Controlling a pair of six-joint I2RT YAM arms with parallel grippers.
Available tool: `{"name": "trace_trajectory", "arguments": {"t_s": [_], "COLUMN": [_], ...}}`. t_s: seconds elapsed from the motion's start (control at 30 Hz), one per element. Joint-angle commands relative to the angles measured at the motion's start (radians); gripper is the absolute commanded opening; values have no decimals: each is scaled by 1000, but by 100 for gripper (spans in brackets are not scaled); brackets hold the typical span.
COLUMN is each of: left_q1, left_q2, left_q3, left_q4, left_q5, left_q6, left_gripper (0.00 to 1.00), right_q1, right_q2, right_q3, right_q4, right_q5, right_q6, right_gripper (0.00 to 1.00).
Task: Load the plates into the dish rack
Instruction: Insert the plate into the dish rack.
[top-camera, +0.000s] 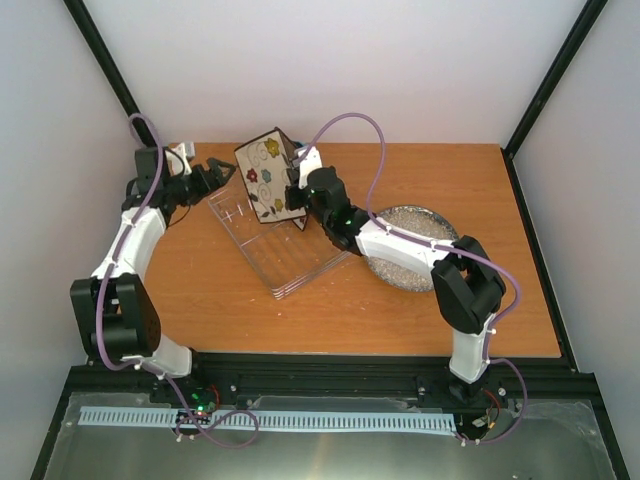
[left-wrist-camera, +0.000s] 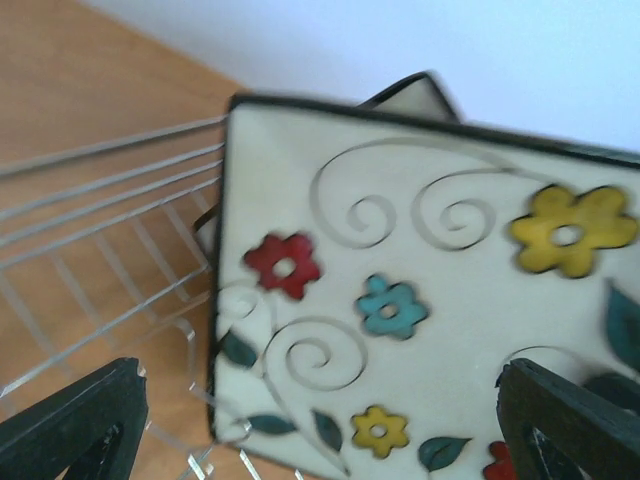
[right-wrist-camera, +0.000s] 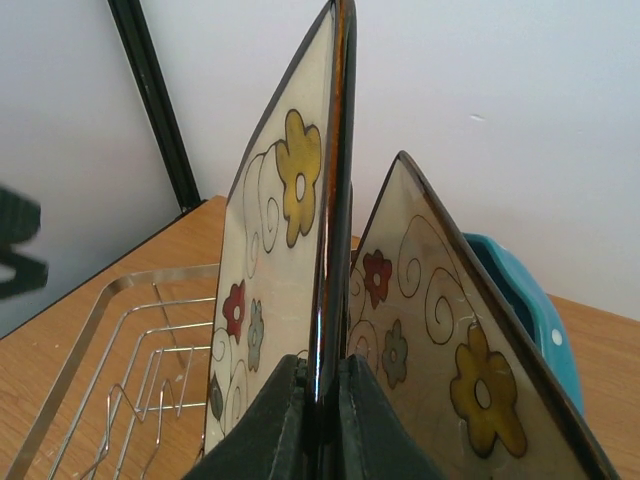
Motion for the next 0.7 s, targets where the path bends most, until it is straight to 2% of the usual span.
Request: {"name": "trace_trajectory", "arguments": {"t_s": [0.0,0.3,0.67], "left_q1": [-11,-10,-22], "left_q2": [58,214,279], "left_q3": [107,238,249], "left_q4": [49,10,72], "left_q5": [127,164,251], "left_q6": [101,143,132], "left_gripper": [96,94,84], "right_q1": [-9,-17,-28], "right_q2": [-135,-128,-115], "right_q3": [47,90,127], "right_q4": [222,196,168], "right_q5": [-12,-19,-29], "right_q6": [57,33,38], "right_gripper": [3,3,3]}}
